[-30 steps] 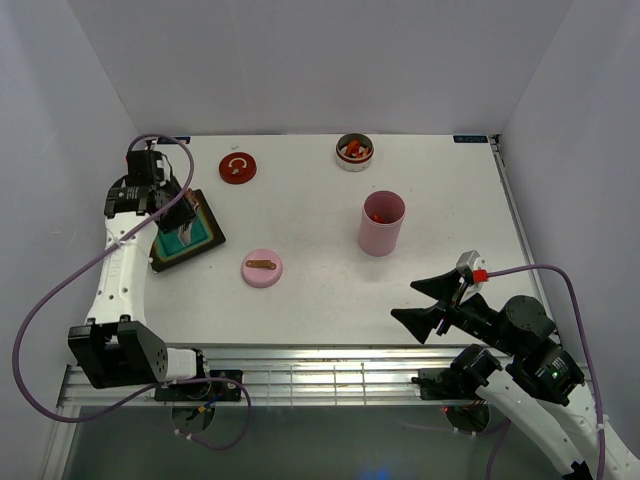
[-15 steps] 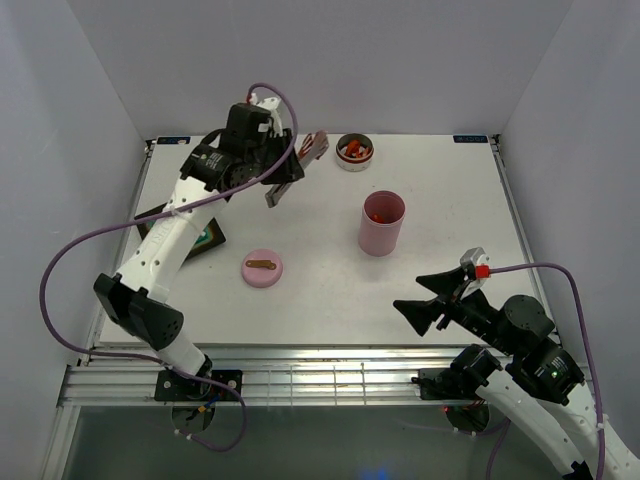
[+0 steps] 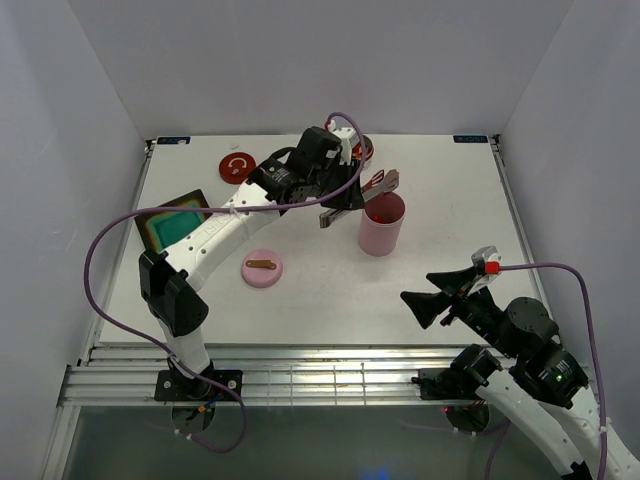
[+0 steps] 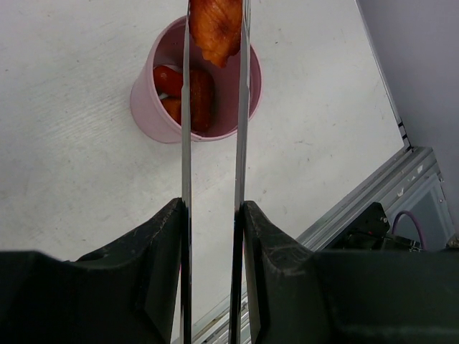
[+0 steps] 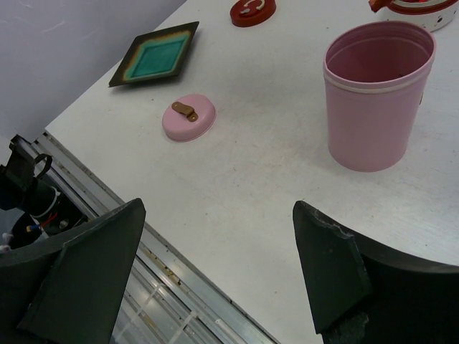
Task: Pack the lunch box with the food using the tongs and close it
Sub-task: Place the fake food in the packing box, then place the clamp at the center of the board, then pick up the box lid from the center of the board.
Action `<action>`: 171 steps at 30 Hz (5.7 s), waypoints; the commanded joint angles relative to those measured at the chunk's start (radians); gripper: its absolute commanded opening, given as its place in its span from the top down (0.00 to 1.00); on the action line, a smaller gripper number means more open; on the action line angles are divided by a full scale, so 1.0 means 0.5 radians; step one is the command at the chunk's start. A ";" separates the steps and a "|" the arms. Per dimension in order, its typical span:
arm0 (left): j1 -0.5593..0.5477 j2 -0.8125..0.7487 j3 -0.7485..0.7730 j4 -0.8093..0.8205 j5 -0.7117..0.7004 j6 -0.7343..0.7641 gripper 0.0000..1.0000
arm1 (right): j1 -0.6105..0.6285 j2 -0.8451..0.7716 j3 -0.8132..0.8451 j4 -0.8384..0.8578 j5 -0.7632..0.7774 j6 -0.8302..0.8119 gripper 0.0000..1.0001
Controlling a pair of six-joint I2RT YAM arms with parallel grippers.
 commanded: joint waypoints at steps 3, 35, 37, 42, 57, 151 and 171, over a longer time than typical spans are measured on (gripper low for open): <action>-0.007 -0.176 -0.146 0.225 0.008 0.012 1.00 | 0.011 -0.017 0.090 0.012 0.083 0.021 0.11; -0.010 -0.413 -0.622 0.468 0.125 -0.010 0.84 | 0.011 0.042 0.065 0.024 0.133 0.021 0.10; -0.007 -0.416 -0.619 0.464 0.115 -0.003 0.78 | 0.011 0.039 0.065 0.021 0.136 0.021 0.10; -0.007 -0.397 -0.625 0.452 0.109 0.003 0.67 | 0.011 0.038 0.068 0.021 0.136 0.024 0.10; -0.010 -0.400 -0.530 0.425 0.066 0.006 0.44 | 0.011 0.017 0.068 0.009 0.136 0.031 0.11; 0.030 -1.504 -1.456 0.774 -0.836 -0.043 0.02 | 0.017 1.390 0.806 0.349 -0.021 0.034 0.20; 0.027 -2.318 -1.978 0.946 -0.505 -0.237 0.02 | 0.324 3.695 2.690 0.037 -0.321 -0.549 0.23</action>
